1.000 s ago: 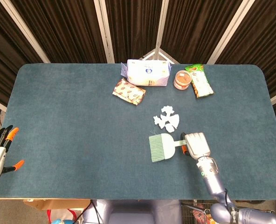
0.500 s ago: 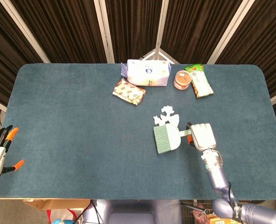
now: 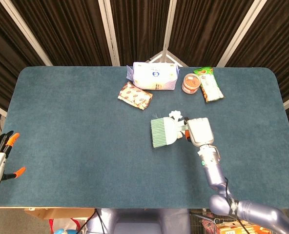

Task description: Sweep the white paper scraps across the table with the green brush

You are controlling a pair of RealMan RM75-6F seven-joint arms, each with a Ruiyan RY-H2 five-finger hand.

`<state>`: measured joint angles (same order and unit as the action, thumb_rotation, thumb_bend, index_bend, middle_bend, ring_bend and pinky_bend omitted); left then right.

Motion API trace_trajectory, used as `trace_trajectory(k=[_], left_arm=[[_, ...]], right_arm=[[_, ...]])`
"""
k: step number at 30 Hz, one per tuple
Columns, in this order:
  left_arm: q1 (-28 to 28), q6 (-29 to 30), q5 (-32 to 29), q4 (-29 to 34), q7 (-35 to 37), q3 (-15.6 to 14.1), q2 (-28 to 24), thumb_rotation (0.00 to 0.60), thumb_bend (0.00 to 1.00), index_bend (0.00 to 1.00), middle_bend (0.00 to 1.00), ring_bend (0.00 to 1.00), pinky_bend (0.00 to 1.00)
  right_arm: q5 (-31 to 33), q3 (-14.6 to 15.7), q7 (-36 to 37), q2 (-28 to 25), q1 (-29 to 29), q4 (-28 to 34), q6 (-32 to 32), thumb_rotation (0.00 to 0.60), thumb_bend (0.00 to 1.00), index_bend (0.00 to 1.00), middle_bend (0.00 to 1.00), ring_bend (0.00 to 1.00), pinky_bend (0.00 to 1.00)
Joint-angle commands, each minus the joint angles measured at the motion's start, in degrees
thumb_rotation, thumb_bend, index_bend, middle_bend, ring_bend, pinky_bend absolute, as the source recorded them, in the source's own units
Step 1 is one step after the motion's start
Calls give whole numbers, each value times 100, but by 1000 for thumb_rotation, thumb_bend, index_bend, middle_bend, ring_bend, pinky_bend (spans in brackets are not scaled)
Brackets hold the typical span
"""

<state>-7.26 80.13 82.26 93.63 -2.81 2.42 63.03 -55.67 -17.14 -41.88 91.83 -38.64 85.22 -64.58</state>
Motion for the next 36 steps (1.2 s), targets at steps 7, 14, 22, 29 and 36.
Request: trace_trajectory(k=[7, 14, 22, 29, 36], left_arm=[[-33, -108, -97, 43, 112, 23, -57, 600, 0, 0, 0, 0, 0], [-38, -145, -130, 70, 118, 17, -73, 600, 0, 0, 0, 0, 0], [-24, -114, -106, 116, 82, 1, -77, 600, 0, 0, 0, 0, 0], [-28, -101, -66, 136, 47, -13, -74, 600, 0, 0, 0, 0, 0], [-40, -79, -19, 149, 47, -11, -66, 600, 0, 0, 0, 0, 0]], right_arm=[[183, 10, -358, 548, -464, -866, 238, 600, 597, 905, 979, 1000, 937], [155, 72, -388, 549, -551, -1492, 297, 600, 597, 905, 979, 999, 937], [297, 36, -429, 161, -452, -1901, 272, 600, 597, 905, 979, 999, 937], [478, -6, -503, -307, -285, -1946, 191, 600, 597, 905, 979, 999, 937], [167, -53, -405, -827, -252, -1150, -57, 600, 597, 905, 979, 999, 937]])
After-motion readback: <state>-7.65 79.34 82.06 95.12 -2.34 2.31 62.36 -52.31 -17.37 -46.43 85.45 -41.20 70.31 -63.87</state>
